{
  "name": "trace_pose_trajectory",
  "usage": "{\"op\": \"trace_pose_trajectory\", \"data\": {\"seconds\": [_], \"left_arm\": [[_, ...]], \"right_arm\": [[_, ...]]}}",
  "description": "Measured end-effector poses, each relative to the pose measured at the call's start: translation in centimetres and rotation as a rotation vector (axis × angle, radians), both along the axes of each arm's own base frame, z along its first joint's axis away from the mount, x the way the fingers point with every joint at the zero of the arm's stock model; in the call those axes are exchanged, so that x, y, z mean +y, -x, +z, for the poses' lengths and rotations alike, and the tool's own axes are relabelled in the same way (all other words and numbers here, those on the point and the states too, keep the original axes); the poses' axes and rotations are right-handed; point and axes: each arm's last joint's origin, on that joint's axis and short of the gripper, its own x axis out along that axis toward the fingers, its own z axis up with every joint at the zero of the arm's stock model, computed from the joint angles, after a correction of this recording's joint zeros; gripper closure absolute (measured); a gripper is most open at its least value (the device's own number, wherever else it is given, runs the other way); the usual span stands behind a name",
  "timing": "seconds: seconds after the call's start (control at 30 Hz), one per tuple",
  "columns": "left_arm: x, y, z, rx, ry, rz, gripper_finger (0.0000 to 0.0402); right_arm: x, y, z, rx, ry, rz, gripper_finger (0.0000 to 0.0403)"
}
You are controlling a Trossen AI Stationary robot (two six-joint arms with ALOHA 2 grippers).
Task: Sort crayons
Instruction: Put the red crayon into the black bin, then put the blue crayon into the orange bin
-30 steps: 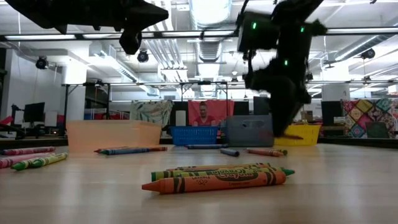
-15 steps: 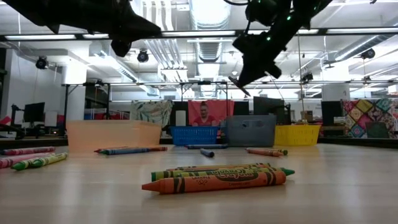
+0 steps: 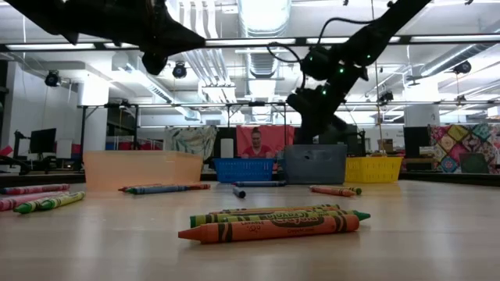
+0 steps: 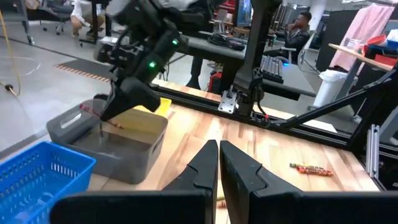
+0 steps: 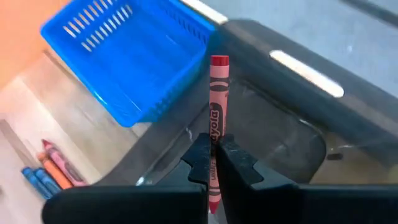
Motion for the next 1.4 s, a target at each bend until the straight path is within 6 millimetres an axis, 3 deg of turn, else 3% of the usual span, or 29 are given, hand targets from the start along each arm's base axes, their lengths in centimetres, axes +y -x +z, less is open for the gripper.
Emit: {"op": "trace_pose_trajectory", "data": {"seconds": [0.4,0.93,1.13,1.4], "left_arm": [[0.0,-0.5,-0.7,0.025,0.046,0.002,0.0402],[0.0,-0.7,-0.9,0.028,0.1,0.007,0.0402],[-0.2,-0.7,-1.3,0.047,0.179,-0.008,0.0402],[-1.3,-1.4,-2.3,0.099,0.21,-0.055,0.0402]], "right_arm": [[-0.7,-1.2,-0.4,0.068,-0.041,0.018,0.0388],[-0.3,-1.0,1.2,0.023,-0.044,0.001,0.0302],[2.9,-1.0,3.7,-0.015,-0.017,0.082,0.0298],[9.9,-0.2,6.2,-0.097,0.039,0.26,0.0298]]}}
